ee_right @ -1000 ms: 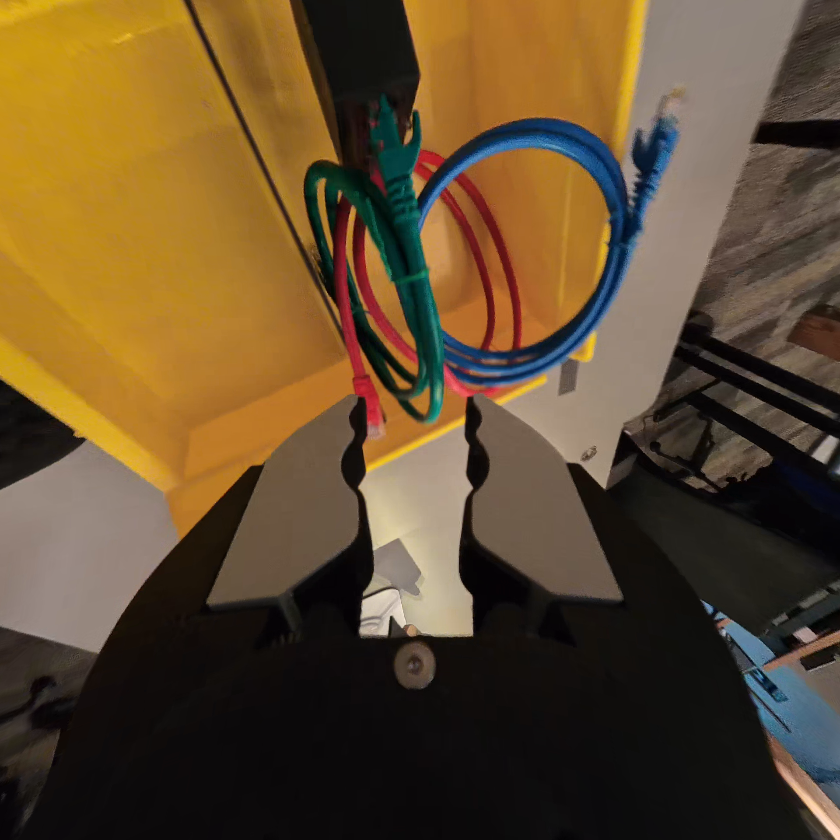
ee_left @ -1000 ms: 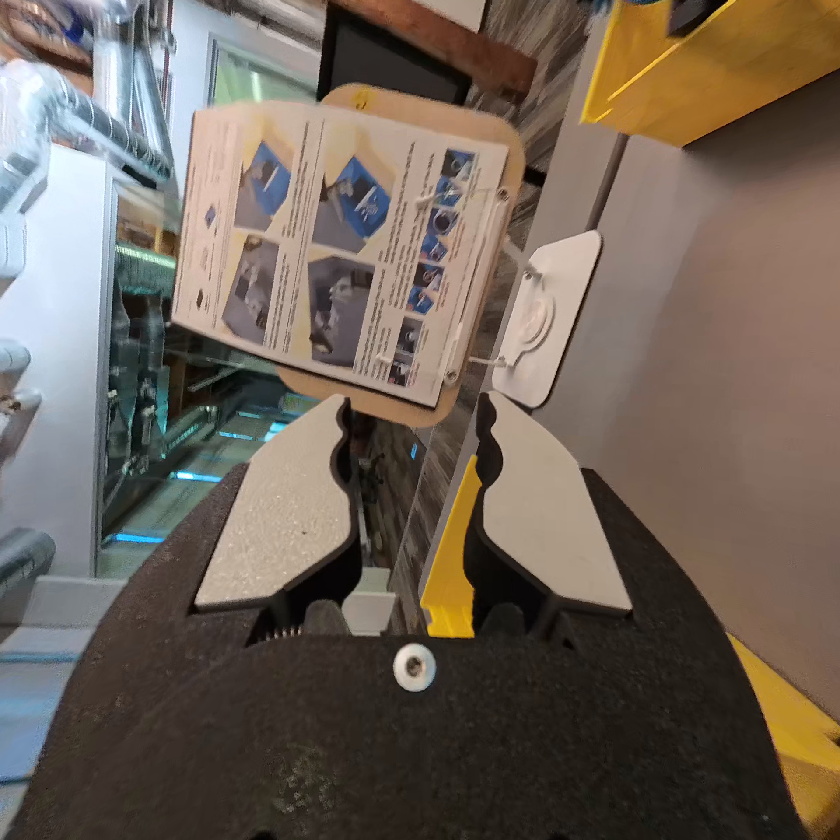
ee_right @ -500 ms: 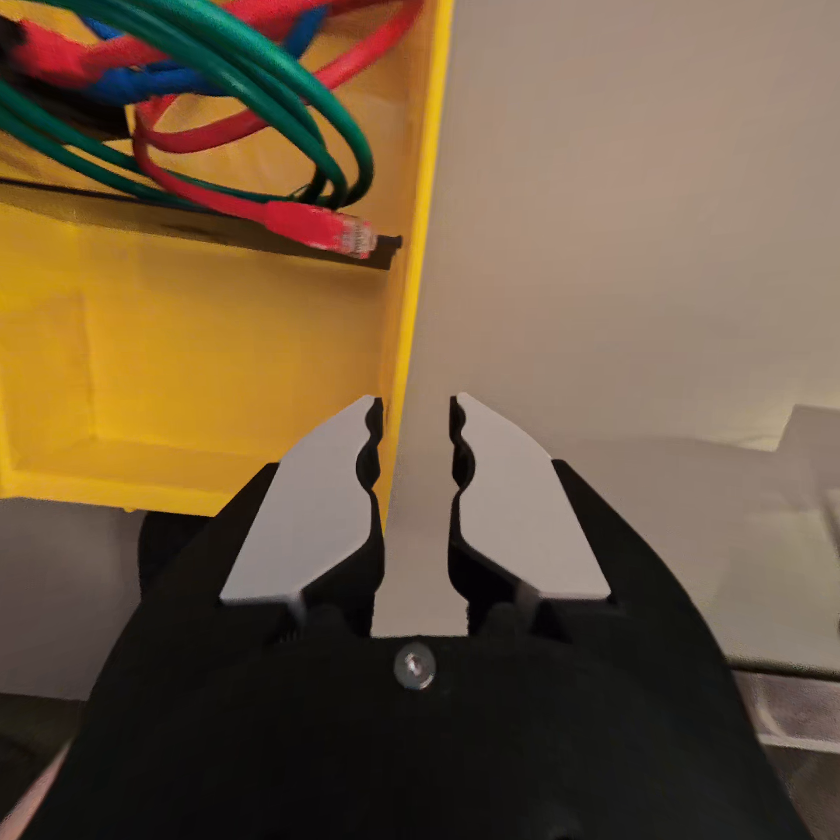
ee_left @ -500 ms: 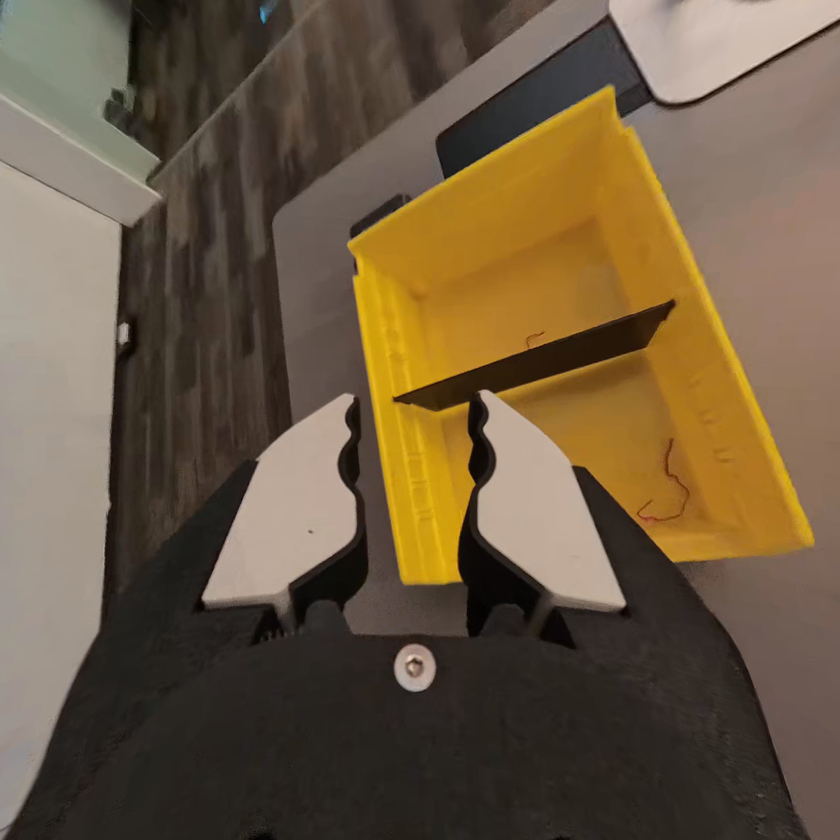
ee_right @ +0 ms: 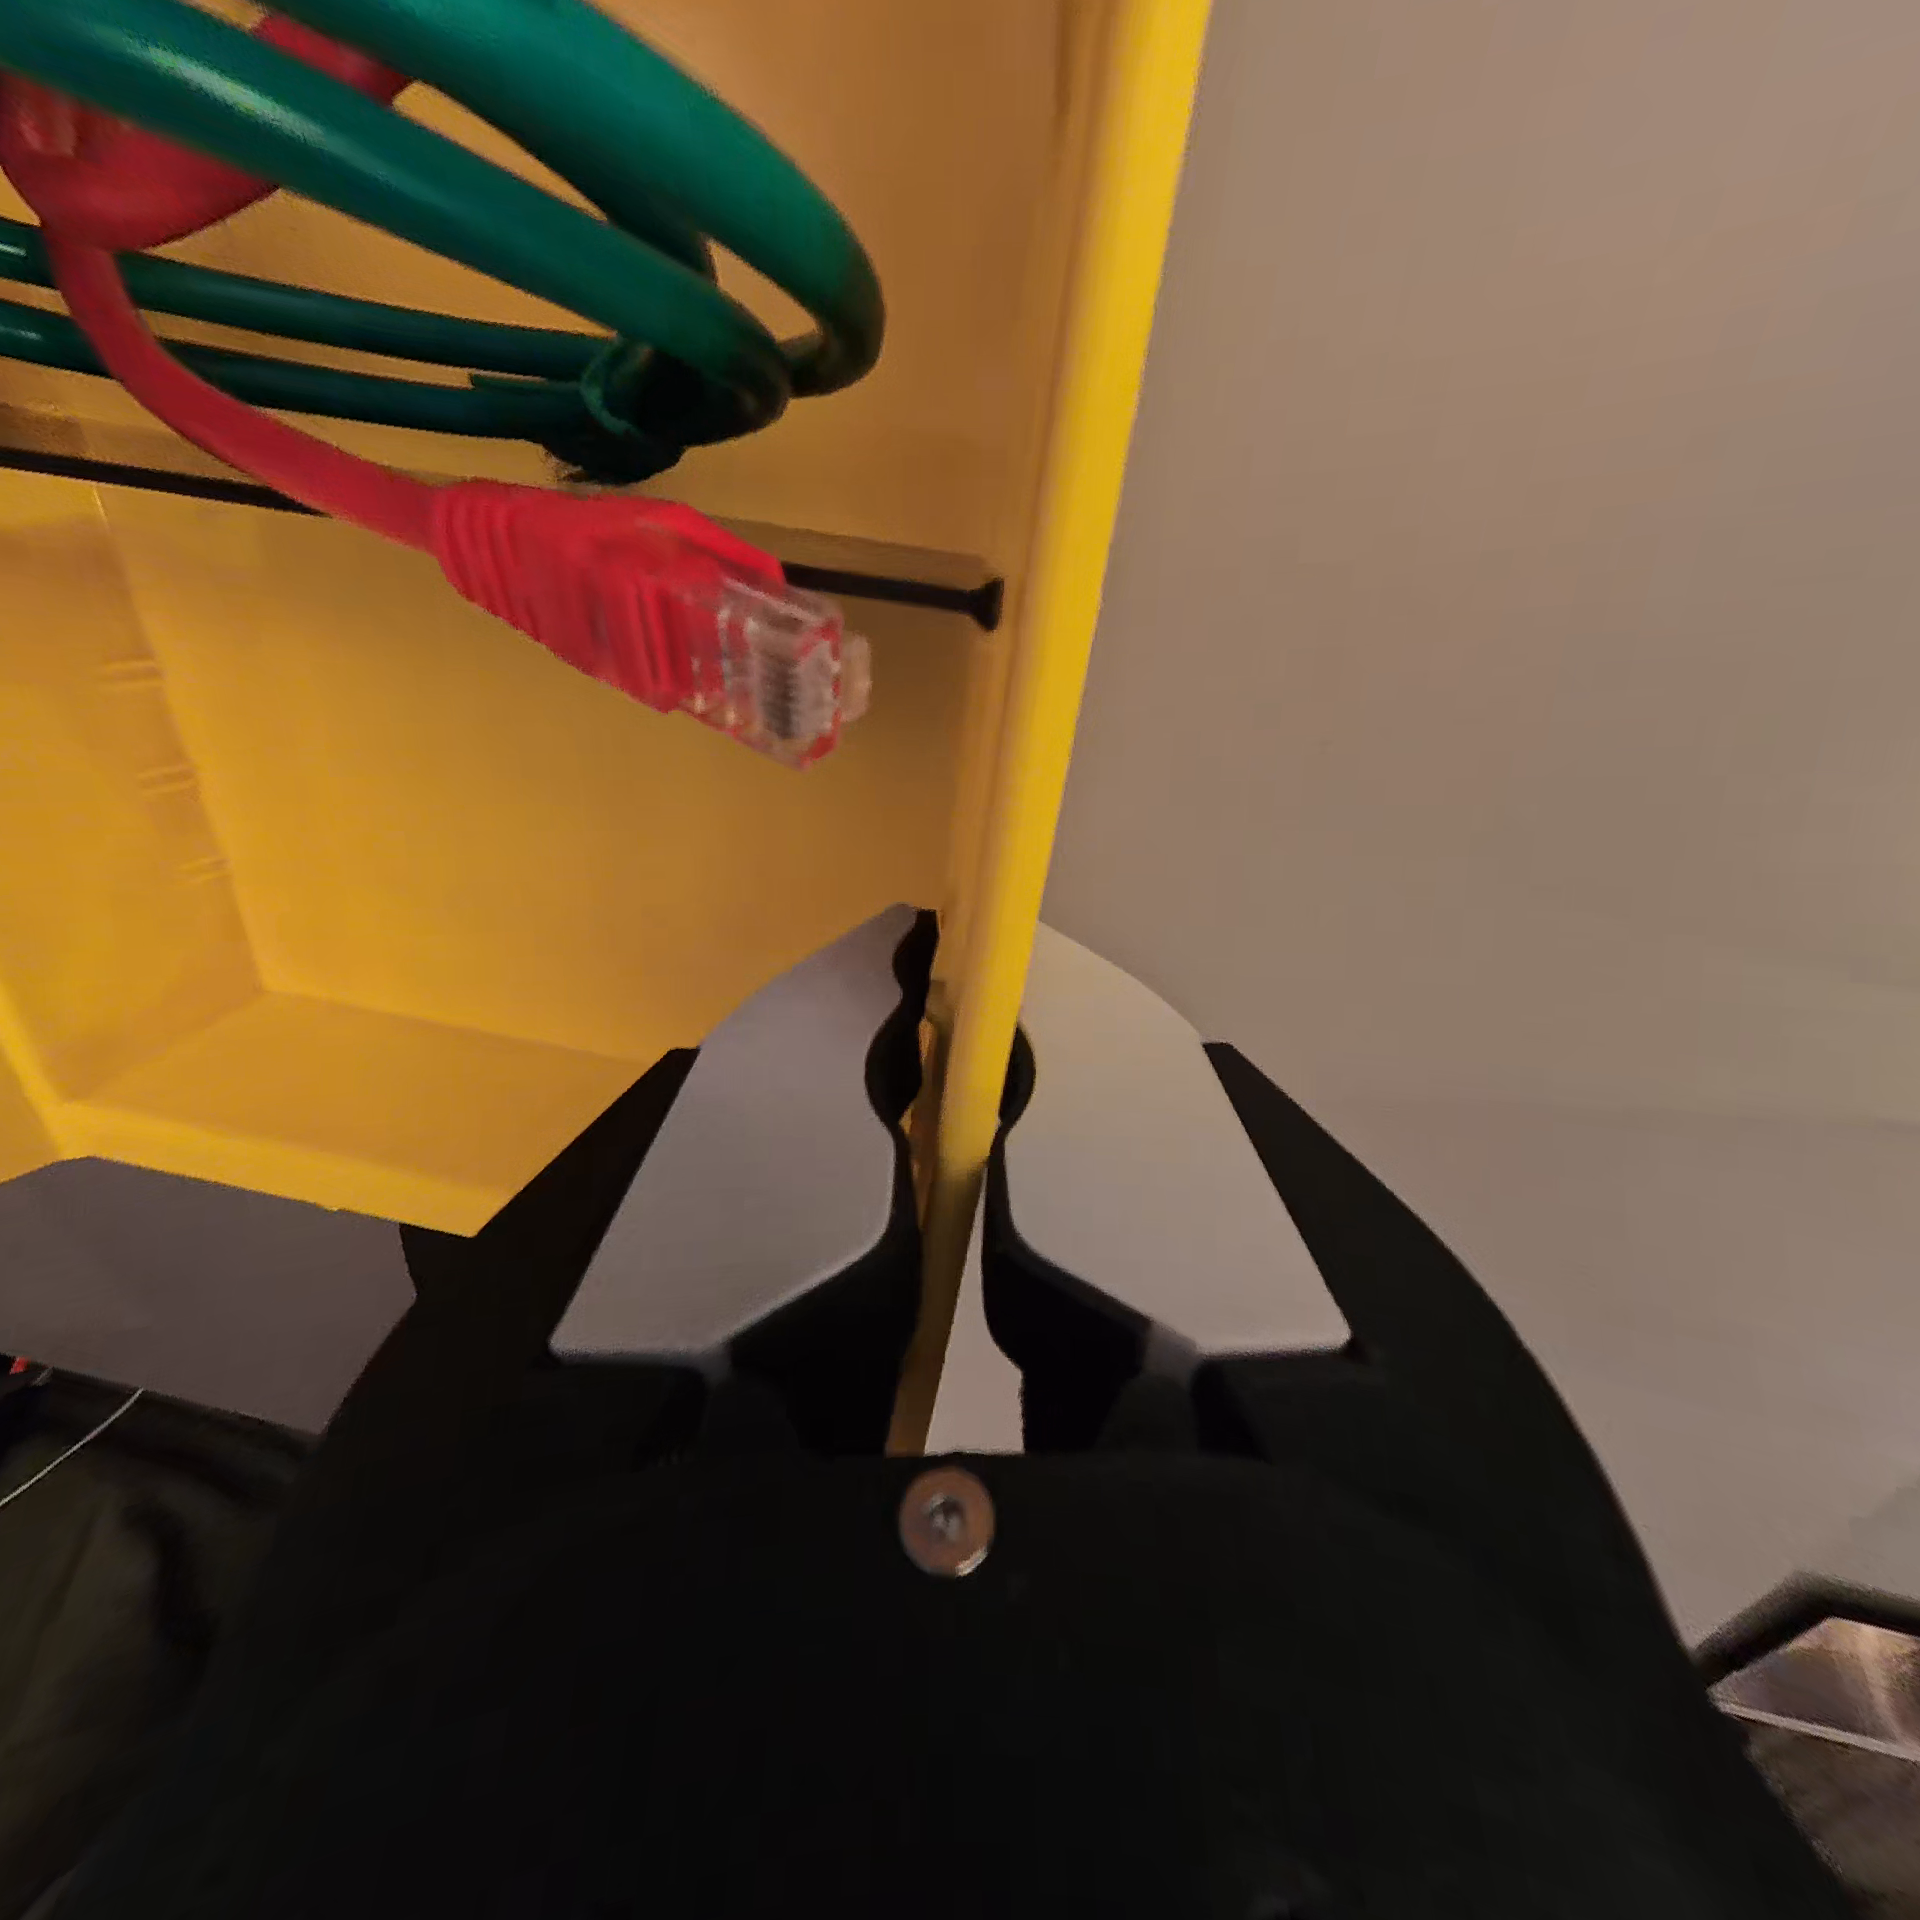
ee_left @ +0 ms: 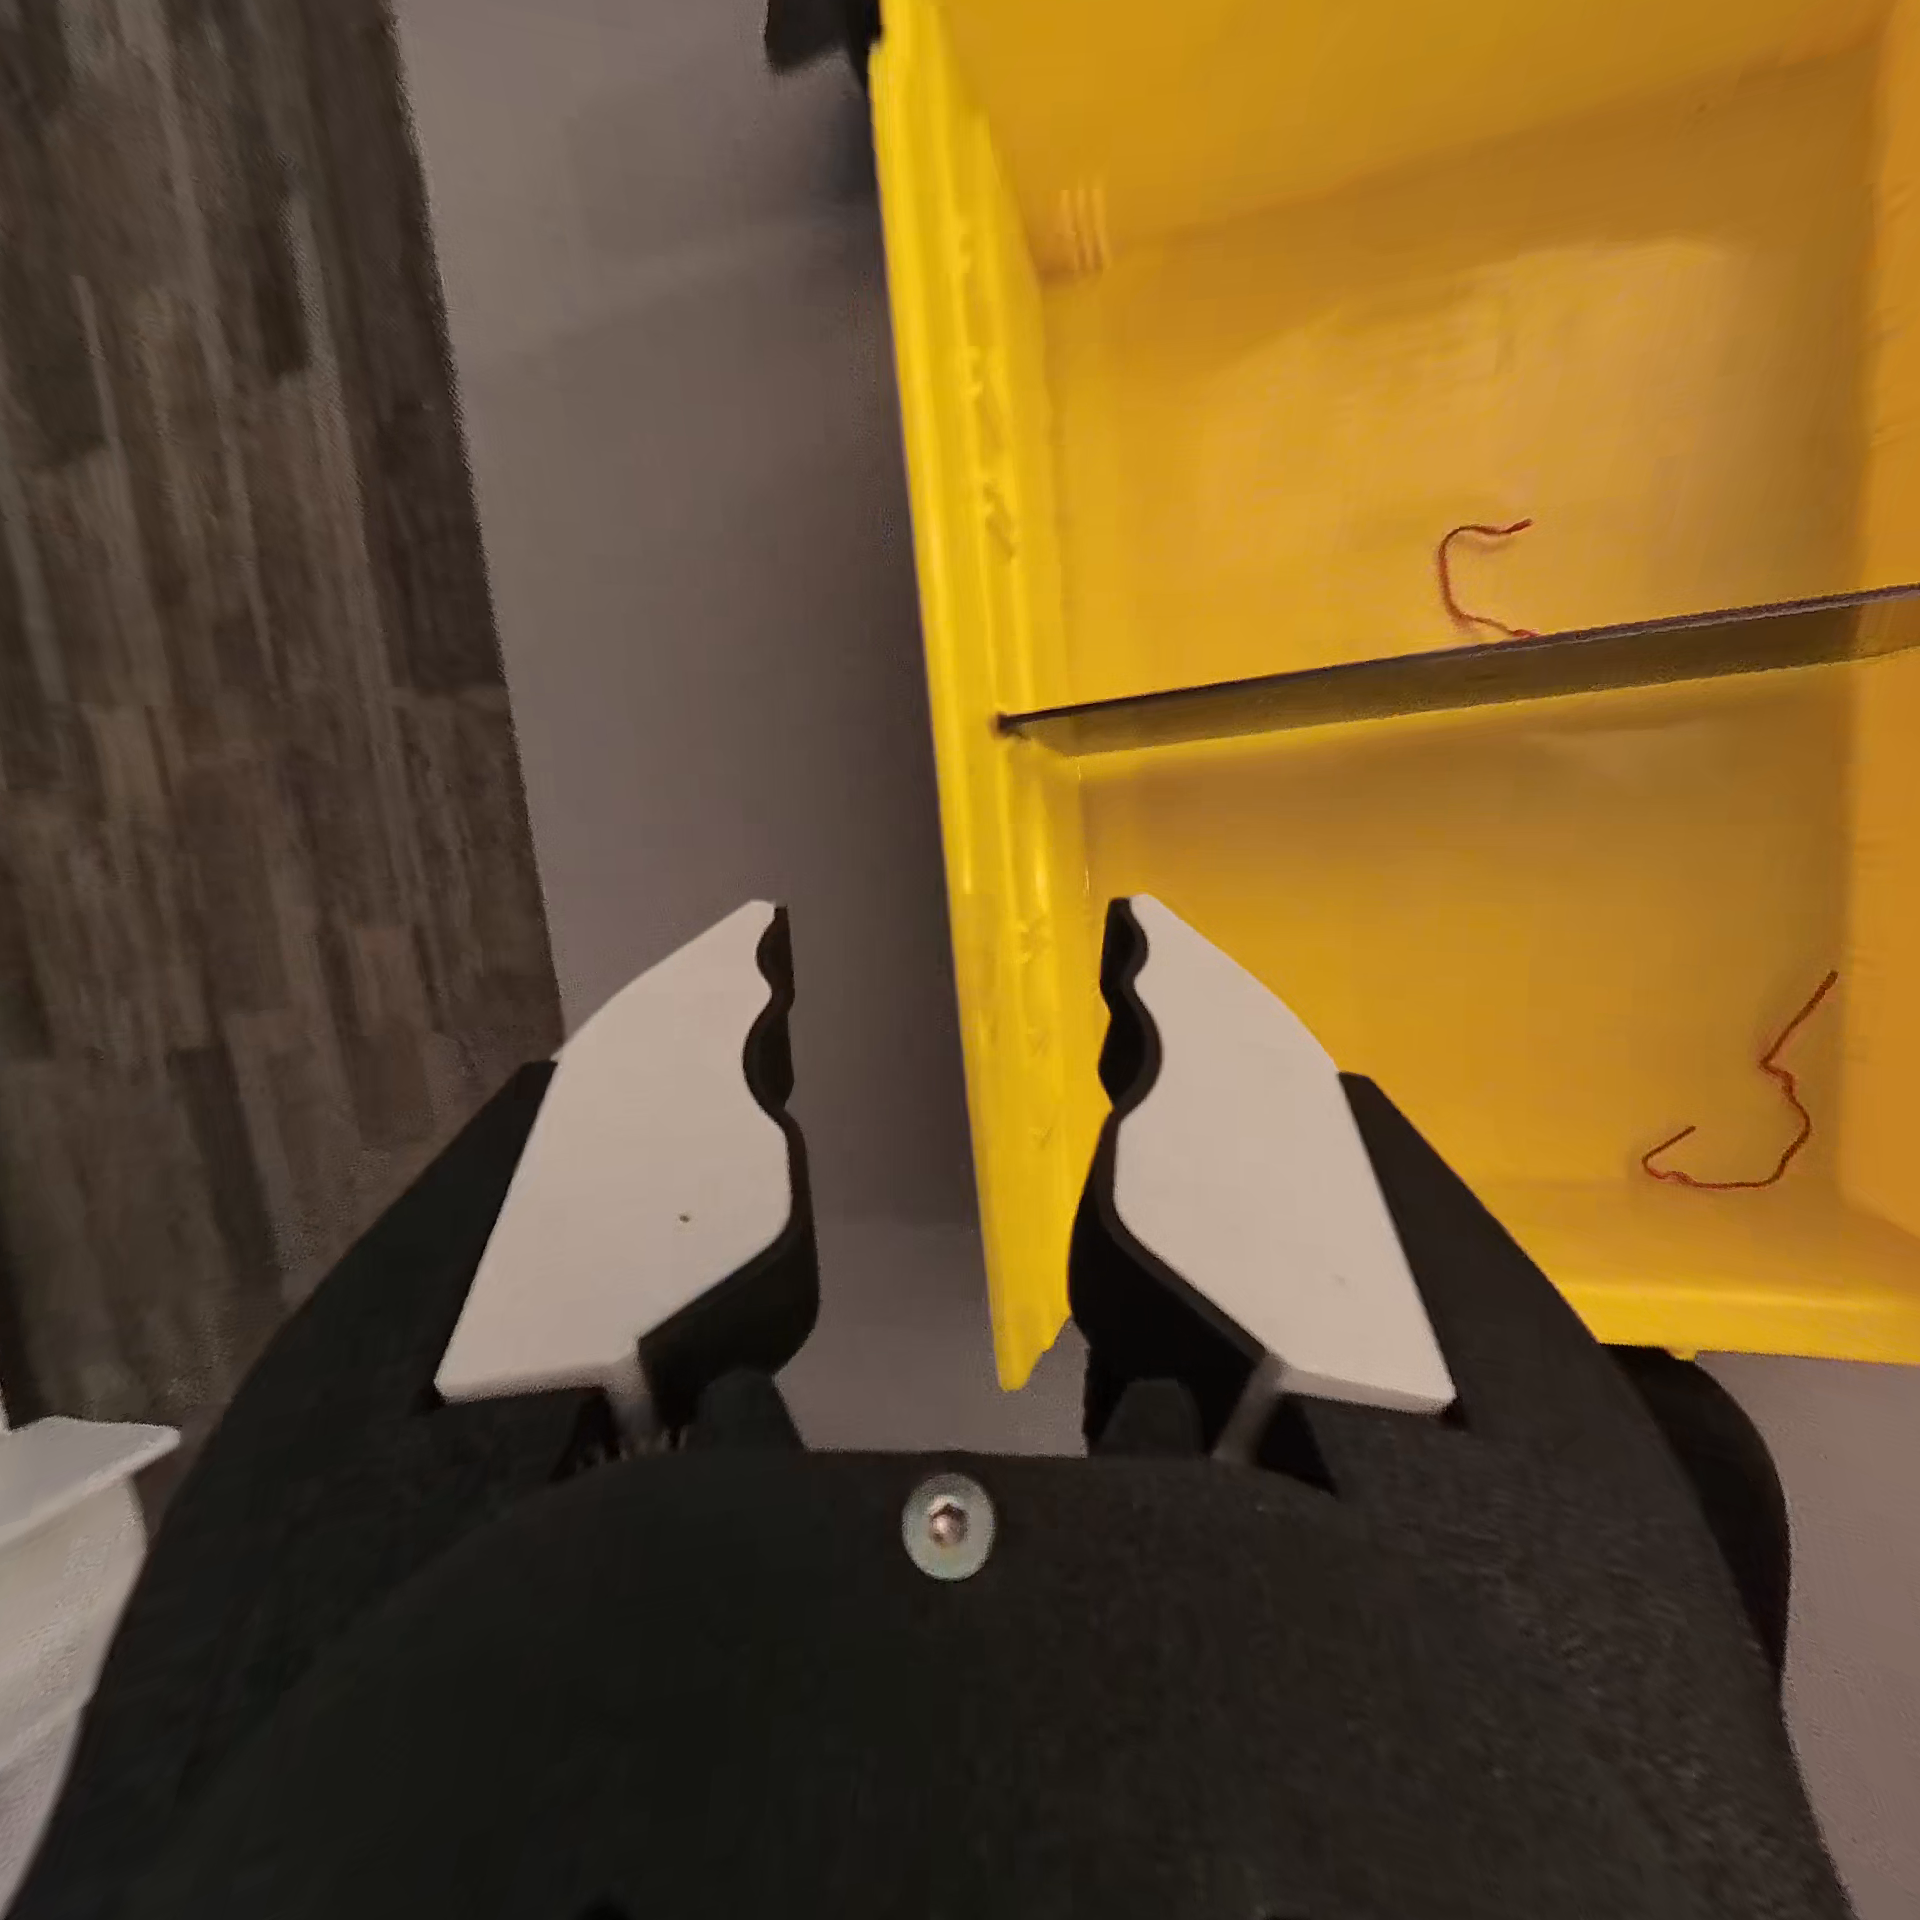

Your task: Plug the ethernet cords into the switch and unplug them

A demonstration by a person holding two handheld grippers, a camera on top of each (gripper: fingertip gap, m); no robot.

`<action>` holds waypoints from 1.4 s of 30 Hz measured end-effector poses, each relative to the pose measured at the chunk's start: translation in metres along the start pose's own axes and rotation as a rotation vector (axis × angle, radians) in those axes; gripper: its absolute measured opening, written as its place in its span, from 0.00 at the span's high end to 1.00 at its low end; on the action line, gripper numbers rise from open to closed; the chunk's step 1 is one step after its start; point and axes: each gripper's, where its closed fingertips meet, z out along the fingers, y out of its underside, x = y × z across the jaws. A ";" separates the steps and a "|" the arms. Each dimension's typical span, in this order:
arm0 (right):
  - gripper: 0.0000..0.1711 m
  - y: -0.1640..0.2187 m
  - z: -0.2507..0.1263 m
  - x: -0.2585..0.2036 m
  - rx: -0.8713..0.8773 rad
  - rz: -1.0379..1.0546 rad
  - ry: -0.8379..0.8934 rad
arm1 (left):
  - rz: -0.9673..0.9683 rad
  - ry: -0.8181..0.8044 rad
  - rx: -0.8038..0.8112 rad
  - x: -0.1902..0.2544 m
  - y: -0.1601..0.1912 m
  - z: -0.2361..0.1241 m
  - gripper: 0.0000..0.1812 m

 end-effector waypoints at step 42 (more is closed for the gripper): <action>0.80 -0.005 -0.004 -0.125 -0.171 -0.160 0.100 | 0.088 0.199 -0.216 0.048 0.033 0.046 0.81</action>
